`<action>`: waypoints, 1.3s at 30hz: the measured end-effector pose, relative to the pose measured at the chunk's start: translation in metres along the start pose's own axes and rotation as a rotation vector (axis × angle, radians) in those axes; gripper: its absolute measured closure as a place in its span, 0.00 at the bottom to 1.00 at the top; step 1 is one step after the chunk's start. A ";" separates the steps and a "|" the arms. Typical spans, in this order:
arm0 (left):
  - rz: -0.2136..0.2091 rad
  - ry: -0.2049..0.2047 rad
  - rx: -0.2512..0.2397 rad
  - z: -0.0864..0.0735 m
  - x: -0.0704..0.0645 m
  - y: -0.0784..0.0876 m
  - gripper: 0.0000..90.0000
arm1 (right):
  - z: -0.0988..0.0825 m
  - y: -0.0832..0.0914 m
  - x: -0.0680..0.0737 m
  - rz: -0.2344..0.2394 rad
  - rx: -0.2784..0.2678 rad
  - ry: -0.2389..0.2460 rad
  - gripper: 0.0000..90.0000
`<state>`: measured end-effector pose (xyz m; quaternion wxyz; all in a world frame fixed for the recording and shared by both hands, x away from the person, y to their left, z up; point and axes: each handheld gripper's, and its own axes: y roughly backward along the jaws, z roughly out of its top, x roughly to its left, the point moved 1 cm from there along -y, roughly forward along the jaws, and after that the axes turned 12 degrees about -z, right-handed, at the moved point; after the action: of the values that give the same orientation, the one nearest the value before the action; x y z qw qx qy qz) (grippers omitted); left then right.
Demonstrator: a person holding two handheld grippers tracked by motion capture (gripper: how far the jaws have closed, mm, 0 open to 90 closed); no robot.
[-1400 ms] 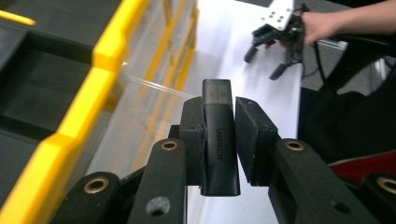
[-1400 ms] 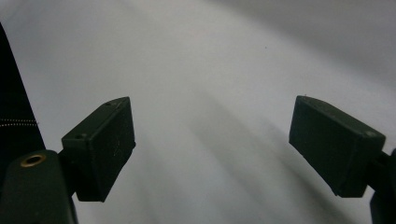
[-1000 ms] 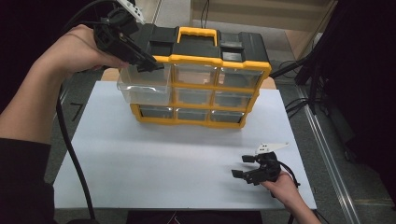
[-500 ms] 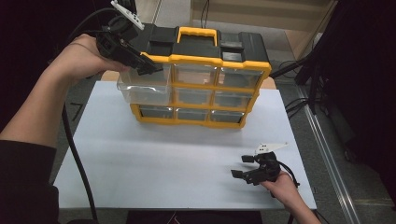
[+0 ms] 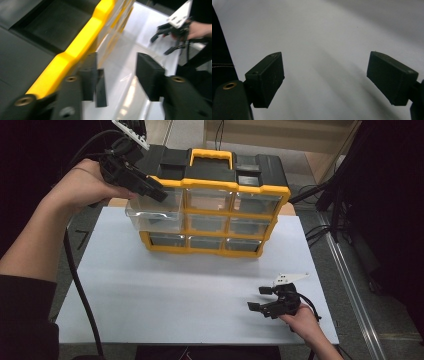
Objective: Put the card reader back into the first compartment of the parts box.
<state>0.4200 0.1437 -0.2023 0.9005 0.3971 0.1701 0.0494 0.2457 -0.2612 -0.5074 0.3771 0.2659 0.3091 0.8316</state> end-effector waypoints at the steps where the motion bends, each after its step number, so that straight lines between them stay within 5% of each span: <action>1: 0.002 -0.001 -0.002 0.000 -0.001 0.001 0.54 | 0.000 0.000 0.000 -0.001 0.001 -0.001 0.14; 5: -0.012 0.011 -0.001 0.000 -0.005 0.003 0.40 | 0.000 0.000 0.000 -0.001 -0.001 0.001 0.14; 10: -0.065 -0.010 -0.067 -0.003 -0.019 0.007 0.35 | 0.000 0.000 0.000 -0.001 -0.001 -0.003 0.14; 14: -0.069 -0.045 -0.062 -0.006 -0.031 0.008 0.31 | 0.000 0.000 0.000 0.000 -0.001 -0.001 0.14; 18: -0.089 -0.012 -0.074 -0.010 -0.041 0.004 0.31 | 0.001 0.000 0.000 0.002 -0.002 0.000 0.14; 23: -0.091 -0.080 -0.083 -0.020 -0.059 -0.004 0.31 | 0.001 -0.001 0.000 0.003 -0.002 0.003 0.14; 39: -0.089 -0.138 -0.102 -0.047 -0.091 -0.027 0.31 | 0.003 -0.002 0.000 0.005 -0.003 -0.002 0.14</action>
<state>0.3176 0.1376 -0.2275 0.9306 0.3450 0.1223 -0.0097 0.2485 -0.2596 -0.5066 0.3760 0.2671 0.3067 0.8326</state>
